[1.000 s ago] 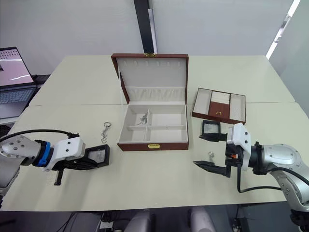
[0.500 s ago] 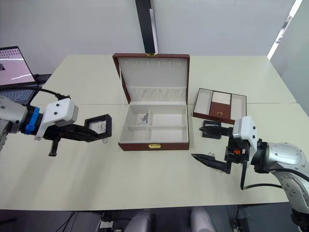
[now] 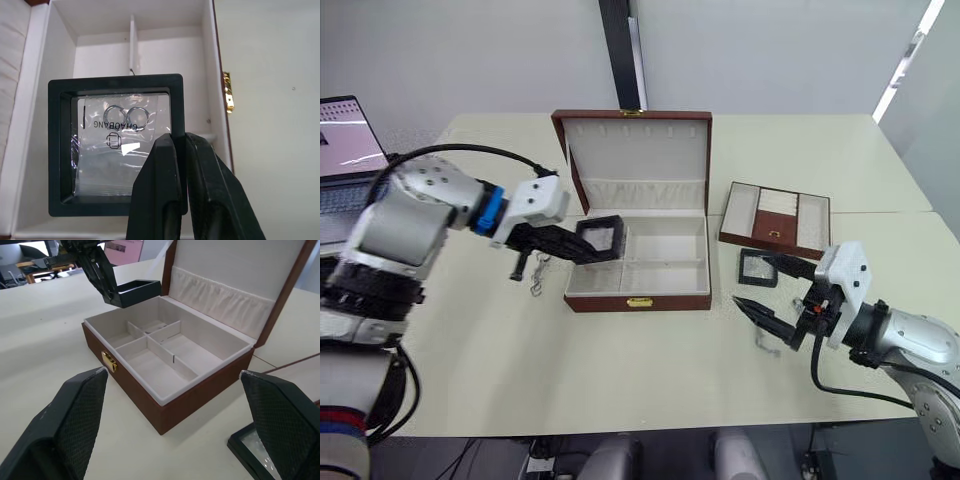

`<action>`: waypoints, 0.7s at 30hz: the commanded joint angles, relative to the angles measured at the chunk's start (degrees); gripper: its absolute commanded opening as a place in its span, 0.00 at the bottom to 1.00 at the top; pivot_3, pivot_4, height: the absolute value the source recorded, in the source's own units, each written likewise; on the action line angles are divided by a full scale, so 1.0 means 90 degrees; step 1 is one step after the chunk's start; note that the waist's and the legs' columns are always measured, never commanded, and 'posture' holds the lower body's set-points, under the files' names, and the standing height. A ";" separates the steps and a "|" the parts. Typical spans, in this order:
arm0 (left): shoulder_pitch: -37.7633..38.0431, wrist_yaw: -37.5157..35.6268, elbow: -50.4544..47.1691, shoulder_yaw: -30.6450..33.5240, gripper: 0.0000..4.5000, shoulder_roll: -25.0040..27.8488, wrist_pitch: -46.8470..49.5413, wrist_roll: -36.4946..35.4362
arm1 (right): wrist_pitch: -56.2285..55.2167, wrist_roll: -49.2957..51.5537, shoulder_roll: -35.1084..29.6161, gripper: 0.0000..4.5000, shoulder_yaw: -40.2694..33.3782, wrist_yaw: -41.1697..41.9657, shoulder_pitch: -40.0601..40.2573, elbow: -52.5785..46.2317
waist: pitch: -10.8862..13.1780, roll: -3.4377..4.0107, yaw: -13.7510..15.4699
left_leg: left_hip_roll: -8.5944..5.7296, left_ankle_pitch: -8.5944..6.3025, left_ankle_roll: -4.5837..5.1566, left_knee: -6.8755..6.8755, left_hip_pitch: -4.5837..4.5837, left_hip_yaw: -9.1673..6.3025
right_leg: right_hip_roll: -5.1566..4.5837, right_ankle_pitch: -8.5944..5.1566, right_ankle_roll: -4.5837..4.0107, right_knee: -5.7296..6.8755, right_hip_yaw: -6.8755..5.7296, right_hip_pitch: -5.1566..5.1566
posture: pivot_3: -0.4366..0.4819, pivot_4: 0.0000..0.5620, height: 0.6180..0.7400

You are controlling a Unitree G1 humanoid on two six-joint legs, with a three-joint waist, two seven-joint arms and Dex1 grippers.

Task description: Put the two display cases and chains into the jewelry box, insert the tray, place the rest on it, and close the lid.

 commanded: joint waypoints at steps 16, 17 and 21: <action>-0.1347 0.1288 0.3708 -0.0284 0.00 -0.2074 -0.2585 0.1501 | 0.0068 0.0154 0.0206 1.00 -0.0422 -0.0800 0.0298 -0.0770 | 0.0002 -0.0003 -0.0017 | -0.0005 0.0000 0.0001 0.0011 -0.0011 -0.0006 | -0.0001 0.0001 0.0001 0.0002 -0.0002 -0.0003 | 0.48 0.27 1.00; -0.1375 0.1336 0.3836 -0.0254 0.00 -0.2143 -0.2641 0.1516 | 0.0078 0.0165 0.0207 1.00 -0.0433 -0.0819 0.0327 -0.0802 | 0.0002 -0.0003 -0.0014 | -0.0005 0.0000 0.0001 0.0010 -0.0010 -0.0007 | 0.0000 0.0001 0.0001 0.0002 -0.0002 -0.0003 | 0.48 0.27 1.00; -0.1439 0.1338 0.4166 -0.0201 0.00 -0.2287 -0.2762 0.1555 | 0.0118 0.0200 0.0203 1.00 -0.0457 -0.0877 0.0382 -0.0873 | 0.0002 -0.0004 -0.0006 | -0.0006 0.0000 0.0001 0.0019 -0.0013 -0.0008 | 0.0000 0.0001 0.0002 0.0005 -0.0003 -0.0002 | 0.48 0.27 1.00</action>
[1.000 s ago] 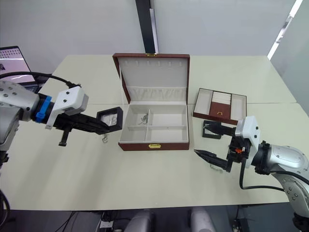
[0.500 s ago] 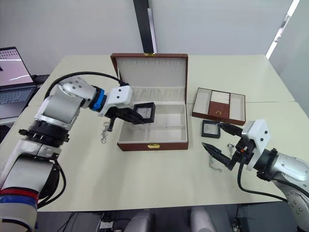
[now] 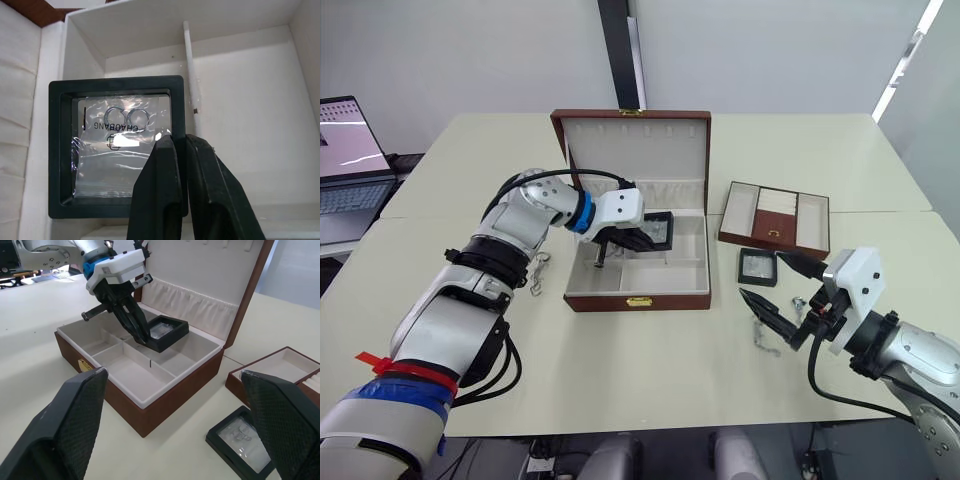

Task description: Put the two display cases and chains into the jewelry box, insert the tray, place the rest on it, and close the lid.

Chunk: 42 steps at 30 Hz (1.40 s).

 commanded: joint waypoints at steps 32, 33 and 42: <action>-0.0075 -0.0324 -0.0178 0.0751 0.98 -0.0253 0.0208 -0.0369 | 0.0035 0.0220 -0.0033 1.00 -0.0061 0.0028 -0.0071 -0.0096 | 0.0000 0.0000 -0.0002 | -0.0001 0.0000 0.0001 0.0014 -0.0014 -0.0009 | 0.0000 0.0000 0.0000 0.0000 -0.0006 -0.0002 | 0.48 0.27 1.00; 0.0004 -0.0389 -0.0332 0.0798 0.98 -0.0222 0.0310 -0.0460 | 0.0015 0.0206 -0.0041 1.00 -0.0072 0.0092 -0.0062 -0.0033 | 0.0000 0.0000 -0.0004 | -0.0001 -0.0001 0.0001 0.0015 -0.0014 -0.0010 | 0.0000 0.0000 0.0000 0.0001 -0.0006 -0.0002 | 0.48 0.27 1.00; 0.1490 -0.0617 -0.3209 0.1713 0.98 0.0664 0.2462 -0.1734 | -0.0499 -0.0228 -0.0174 1.00 -0.0309 0.1026 -0.0008 0.1341 | -0.0001 0.0002 -0.0069 | 0.0006 -0.0010 0.0017 0.0043 -0.0018 -0.0013 | 0.0006 0.0000 0.0000 0.0008 -0.0005 -0.0002 | 0.48 0.27 1.00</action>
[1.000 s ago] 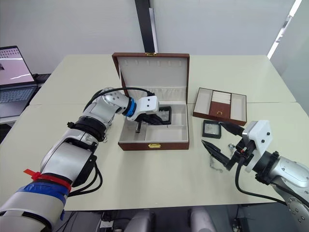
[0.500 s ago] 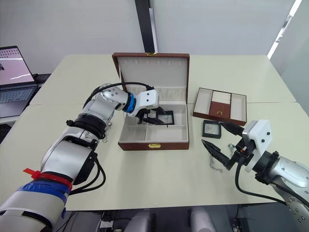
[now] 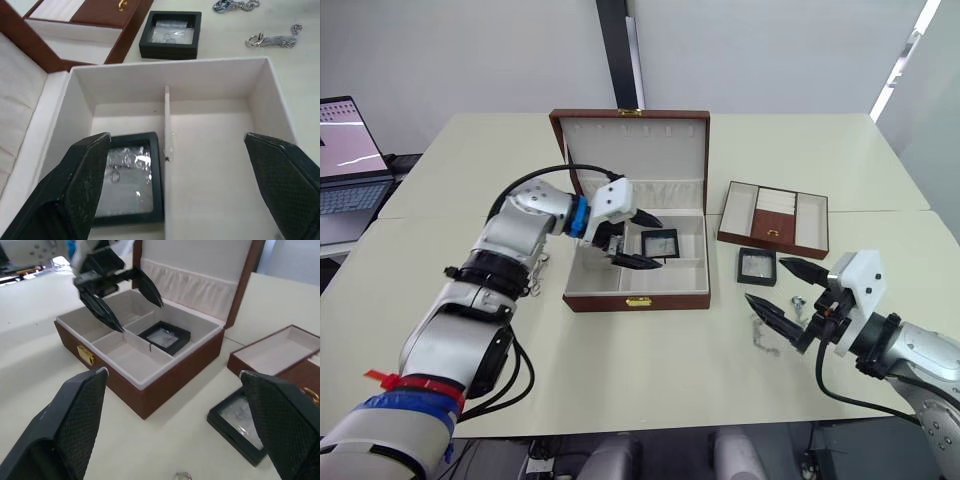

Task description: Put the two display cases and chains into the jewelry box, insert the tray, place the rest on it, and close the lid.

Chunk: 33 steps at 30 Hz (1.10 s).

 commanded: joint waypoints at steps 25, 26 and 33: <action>0.5726 0.3985 -0.4651 0.5262 0.98 0.1341 0.2575 -0.1909 | -0.2361 -0.1599 0.0031 1.00 -0.0230 0.1342 -0.1970 0.5420 | -0.0006 0.0012 0.0085 | -0.0001 -0.0010 0.0012 0.0017 0.0003 0.0012 | -0.0015 0.0004 0.0002 -0.0004 0.0009 0.0006 | 0.48 0.27 1.00; 0.5827 0.4105 -0.4559 0.5326 0.98 0.1255 0.2422 -0.1895 | -0.2403 -0.1615 0.0049 1.00 -0.0227 0.1341 -0.1991 0.5480 | -0.0006 0.0012 0.0086 | 0.0000 -0.0010 0.0012 0.0017 0.0003 0.0012 | -0.0018 0.0004 0.0002 -0.0004 0.0009 0.0006 | 0.48 0.27 1.00; 0.6166 0.4883 -0.4045 0.5293 0.98 0.0849 0.1438 -0.1697 | -0.2616 -0.1745 0.0173 1.00 -0.0229 0.1248 -0.2027 0.5682 | -0.0008 0.0014 0.0083 | -0.0001 -0.0011 0.0012 0.0017 0.0004 0.0016 | -0.0024 0.0005 0.0004 -0.0004 0.0010 0.0006 | 0.48 0.27 1.00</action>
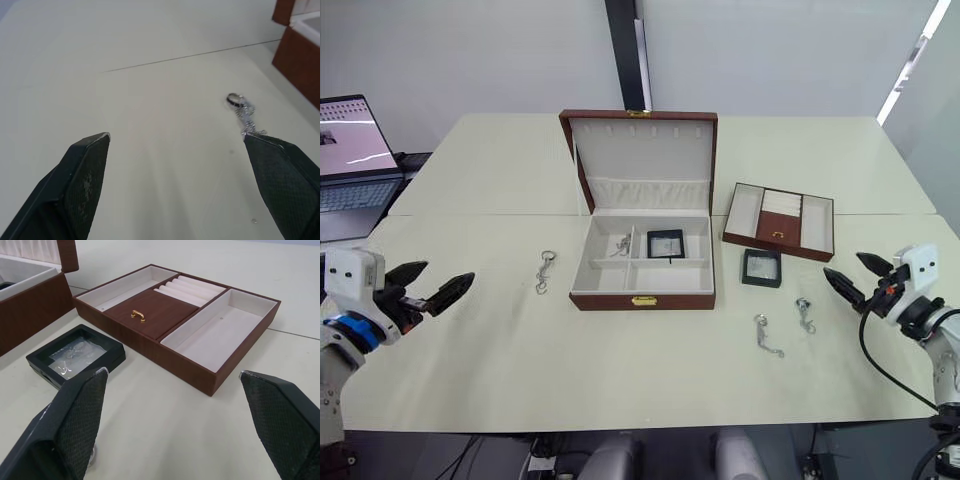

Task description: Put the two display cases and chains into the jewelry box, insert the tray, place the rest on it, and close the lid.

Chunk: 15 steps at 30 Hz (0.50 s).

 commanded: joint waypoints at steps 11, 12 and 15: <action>0.0464 0.0985 0.0301 0.0182 0.98 -0.0254 -0.1061 0.0018 | -0.0338 -0.0033 0.0111 1.00 -0.0204 -0.0231 0.0087 0.0018 | -0.0001 0.0001 -0.0001 | 0.0000 0.0000 0.0000 0.0000 0.0000 0.0001 | -0.0001 0.0000 0.0000 0.0000 0.0002 0.0000 | 0.48 0.27 1.00; 0.0498 0.1007 0.0305 0.0172 0.98 -0.0268 -0.1094 0.0007 | -0.0343 -0.0029 0.0118 1.00 -0.0206 -0.0240 0.0095 0.0023 | -0.0001 0.0001 -0.0001 | 0.0001 0.0000 0.0000 -0.0001 0.0000 0.0001 | -0.0001 0.0000 0.0000 0.0000 0.0002 0.0000 | 0.48 0.27 1.00; 0.0581 0.1004 0.0296 0.0092 0.98 -0.0290 -0.1109 -0.0041 | -0.0380 -0.0028 0.0141 1.00 -0.0190 -0.0265 0.0107 0.0063 | -0.0001 0.0001 -0.0001 | 0.0000 0.0000 0.0000 -0.0001 0.0000 0.0000 | -0.0001 0.0000 0.0000 0.0000 0.0000 0.0000 | 0.48 0.27 1.00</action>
